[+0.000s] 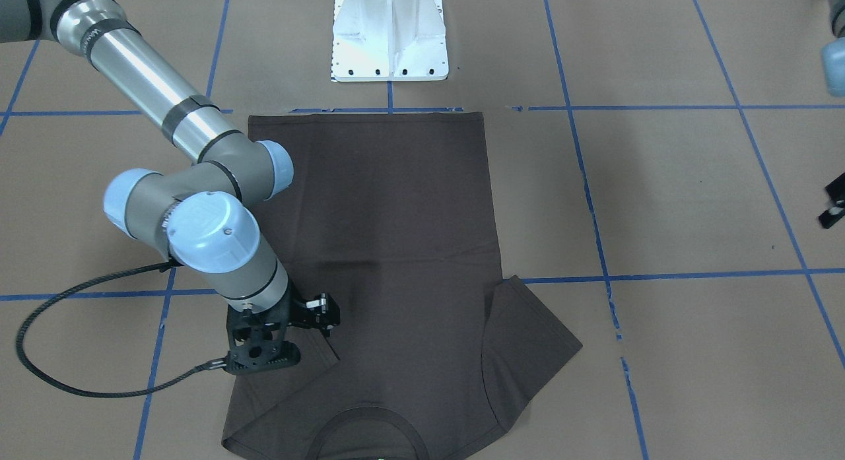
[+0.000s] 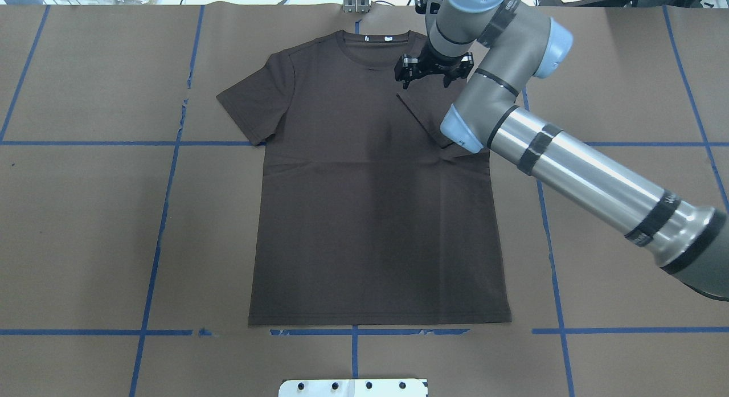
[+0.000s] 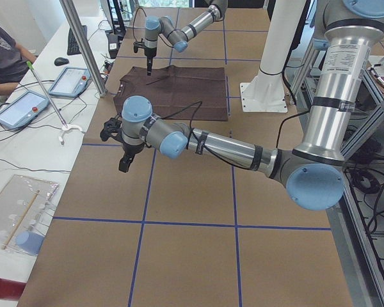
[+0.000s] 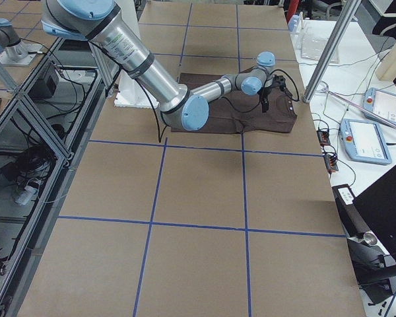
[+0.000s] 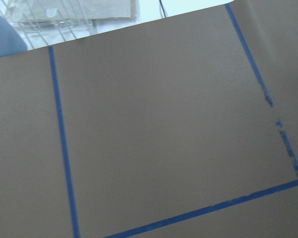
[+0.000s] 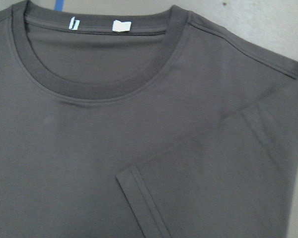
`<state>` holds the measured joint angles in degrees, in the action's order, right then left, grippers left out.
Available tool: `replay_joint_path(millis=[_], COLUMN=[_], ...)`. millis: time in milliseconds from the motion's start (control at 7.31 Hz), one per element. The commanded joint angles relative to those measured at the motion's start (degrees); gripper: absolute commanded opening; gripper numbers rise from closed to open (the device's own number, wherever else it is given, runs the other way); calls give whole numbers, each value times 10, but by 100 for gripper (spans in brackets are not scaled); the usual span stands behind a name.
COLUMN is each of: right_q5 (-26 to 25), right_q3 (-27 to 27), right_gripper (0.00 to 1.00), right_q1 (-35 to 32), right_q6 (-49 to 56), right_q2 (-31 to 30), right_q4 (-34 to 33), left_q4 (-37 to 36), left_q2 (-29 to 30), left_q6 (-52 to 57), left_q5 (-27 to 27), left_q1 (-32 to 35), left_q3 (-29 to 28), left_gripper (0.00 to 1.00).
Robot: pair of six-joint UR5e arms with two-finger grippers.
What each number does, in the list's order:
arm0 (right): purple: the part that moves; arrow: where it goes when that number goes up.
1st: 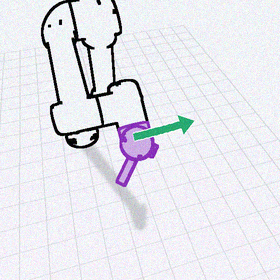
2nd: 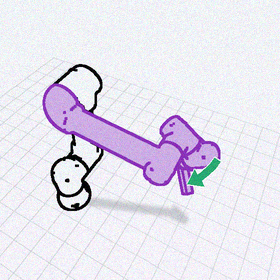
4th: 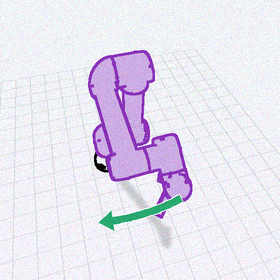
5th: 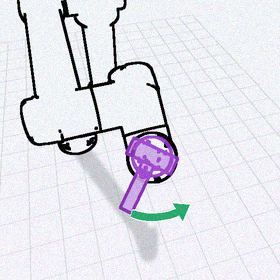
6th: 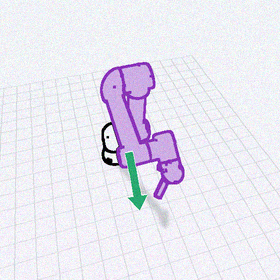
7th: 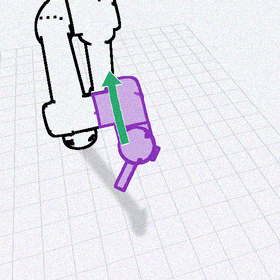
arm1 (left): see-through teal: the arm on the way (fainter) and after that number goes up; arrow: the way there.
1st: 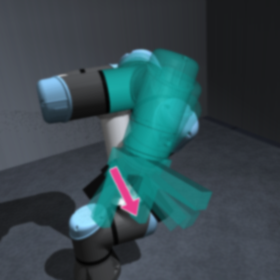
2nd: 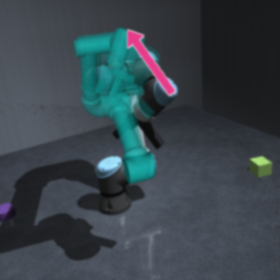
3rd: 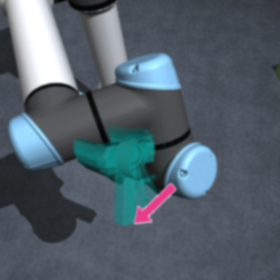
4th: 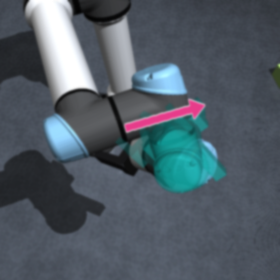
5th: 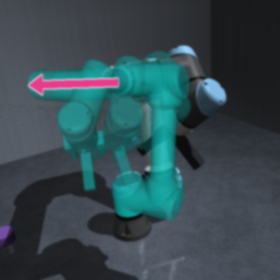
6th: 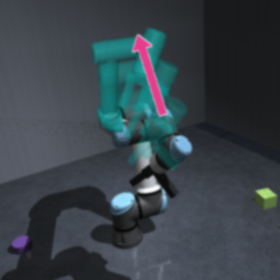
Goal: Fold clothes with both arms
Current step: 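Grasp the sleeve with the right gripper and fold it onto the shirt body, then raise the right gripper off the shirt while the left arm moves toward the other sleeve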
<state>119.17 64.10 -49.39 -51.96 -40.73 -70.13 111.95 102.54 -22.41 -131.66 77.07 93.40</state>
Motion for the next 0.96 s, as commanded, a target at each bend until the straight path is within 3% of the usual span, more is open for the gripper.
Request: replay_joint_path(millis=[0,137,411,684,821], right_q5=[50,47,50,50,50], right_q3=[214,256,312,320,321], right_gripper=[100,100,100,100,100], right_q1=[-33,-41,-48,-44,-42], right_q6=[0,1,3,2,2], right_q2=[-129,-156,-199,-196,-195], right_q4=[-137,-162,-172,-171,-171], left_q4=[32,37,120,155,165], left_q2=[69,111,167,260,269], left_q6=[-204,-267,-415,-440,-440], left_q5=[76,118,196,252,282], left_q1=[-136,-181,-254,-274,-283], left_q3=[-6,-27,-108,-249,-272], left_gripper=[100,100,100,99,97])
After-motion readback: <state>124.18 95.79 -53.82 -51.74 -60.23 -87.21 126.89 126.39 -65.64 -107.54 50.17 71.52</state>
